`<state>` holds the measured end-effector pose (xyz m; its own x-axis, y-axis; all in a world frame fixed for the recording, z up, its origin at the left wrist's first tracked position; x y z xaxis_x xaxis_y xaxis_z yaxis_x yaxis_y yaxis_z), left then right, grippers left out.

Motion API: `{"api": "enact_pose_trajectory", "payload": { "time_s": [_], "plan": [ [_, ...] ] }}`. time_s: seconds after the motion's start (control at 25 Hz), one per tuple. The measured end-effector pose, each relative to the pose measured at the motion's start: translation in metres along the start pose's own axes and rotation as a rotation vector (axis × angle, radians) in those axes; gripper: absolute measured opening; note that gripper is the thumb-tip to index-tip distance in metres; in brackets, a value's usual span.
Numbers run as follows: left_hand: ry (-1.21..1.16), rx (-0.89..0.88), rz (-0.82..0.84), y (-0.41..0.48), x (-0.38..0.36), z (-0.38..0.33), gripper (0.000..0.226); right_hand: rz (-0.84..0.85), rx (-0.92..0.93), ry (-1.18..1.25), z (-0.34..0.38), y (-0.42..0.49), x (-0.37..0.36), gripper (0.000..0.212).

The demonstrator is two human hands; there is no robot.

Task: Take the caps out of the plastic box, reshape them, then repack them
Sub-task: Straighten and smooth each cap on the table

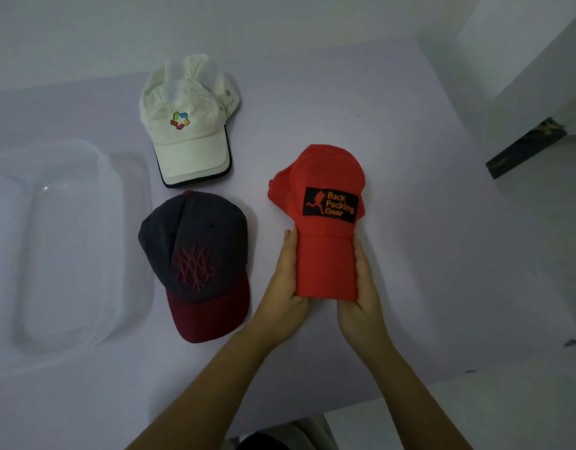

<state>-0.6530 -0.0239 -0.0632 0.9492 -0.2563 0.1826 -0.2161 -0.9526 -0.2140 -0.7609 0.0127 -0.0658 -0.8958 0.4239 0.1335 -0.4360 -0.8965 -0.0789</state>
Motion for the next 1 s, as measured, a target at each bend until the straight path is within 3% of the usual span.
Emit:
{"api": "enact_pose_trajectory", "payload": {
  "time_s": [0.2, 0.4, 0.6, 0.76, 0.84, 0.88, 1.0],
  "plan": [
    [0.02, -0.057, 0.041, 0.001, 0.004, -0.014, 0.072, -0.003, 0.002, 0.058, 0.013, -0.002, -0.004, 0.055],
    [0.26, -0.087, 0.068, 0.006, 0.016, -0.004, 0.08, -0.006, 0.204, -0.251, 0.012, 0.014, 0.009, 0.065],
    [0.129, -0.05, 0.017, 0.004, 0.016, -0.017, 0.072, -0.005, 0.11, 0.012, 0.012, 0.002, -0.01, 0.066],
    [0.344, -0.122, 0.211, 0.004, 0.025, -0.024, 0.095, -0.019, 0.228, -0.256, 0.013, 0.009, 0.014, 0.063],
    [0.247, -0.053, 0.255, 0.006, 0.031, -0.03, 0.101, -0.023, 0.294, -0.412, 0.015, 0.012, 0.027, 0.063],
    [0.154, -0.006, 0.204, 0.01, 0.034, -0.036, 0.099, -0.017, 0.336, -0.481, 0.016, 0.012, 0.032, 0.062],
    [-0.071, 0.092, -0.162, 0.036, 0.062, -0.047, 0.075, 0.027, 0.474, -0.624, 0.019, 0.007, 0.04, 0.062]
  ]
}}
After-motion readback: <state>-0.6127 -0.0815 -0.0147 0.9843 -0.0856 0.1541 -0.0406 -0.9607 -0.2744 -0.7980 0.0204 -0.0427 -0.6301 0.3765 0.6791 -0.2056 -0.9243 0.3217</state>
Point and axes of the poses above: each hand's wrist, its own y-axis towards the middle knuckle, its own x-axis out of the back of the hand, z = x × y, the point moved 5 cm from there along y, towards the middle knuckle, and after that the axes turned 11 degrees about -z, right-handed, at the moved point
